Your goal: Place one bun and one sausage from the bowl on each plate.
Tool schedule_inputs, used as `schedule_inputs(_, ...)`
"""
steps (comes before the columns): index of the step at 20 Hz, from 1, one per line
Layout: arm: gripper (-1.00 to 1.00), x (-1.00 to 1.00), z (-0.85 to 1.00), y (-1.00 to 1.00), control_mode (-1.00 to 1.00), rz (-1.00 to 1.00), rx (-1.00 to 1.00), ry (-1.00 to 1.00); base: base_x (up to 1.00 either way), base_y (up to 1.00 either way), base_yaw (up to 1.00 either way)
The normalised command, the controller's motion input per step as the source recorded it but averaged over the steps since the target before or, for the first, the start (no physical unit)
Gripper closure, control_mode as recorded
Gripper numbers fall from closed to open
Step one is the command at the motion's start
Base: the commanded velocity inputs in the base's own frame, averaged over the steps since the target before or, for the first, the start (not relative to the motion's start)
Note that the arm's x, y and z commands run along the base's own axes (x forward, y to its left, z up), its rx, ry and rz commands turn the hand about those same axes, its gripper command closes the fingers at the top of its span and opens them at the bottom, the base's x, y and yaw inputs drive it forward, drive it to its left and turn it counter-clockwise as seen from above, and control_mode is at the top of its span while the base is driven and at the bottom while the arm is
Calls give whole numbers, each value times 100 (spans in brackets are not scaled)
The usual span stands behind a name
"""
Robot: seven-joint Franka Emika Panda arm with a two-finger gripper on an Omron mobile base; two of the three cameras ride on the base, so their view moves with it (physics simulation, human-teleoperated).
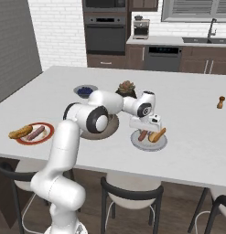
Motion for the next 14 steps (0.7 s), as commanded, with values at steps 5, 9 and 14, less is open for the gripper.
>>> schedule_inputs(5, -100, 0, -9, 0, -100, 0, 0, 0, 0, 0, 0)
schedule_inputs(9, -100, 0, 1, 0, -100, 0, 0, 0, 0, 0, 0)
schedule_inputs(14, -100, -3, 36, 2, -100, 0, 0, 0, 0, 0, 0)
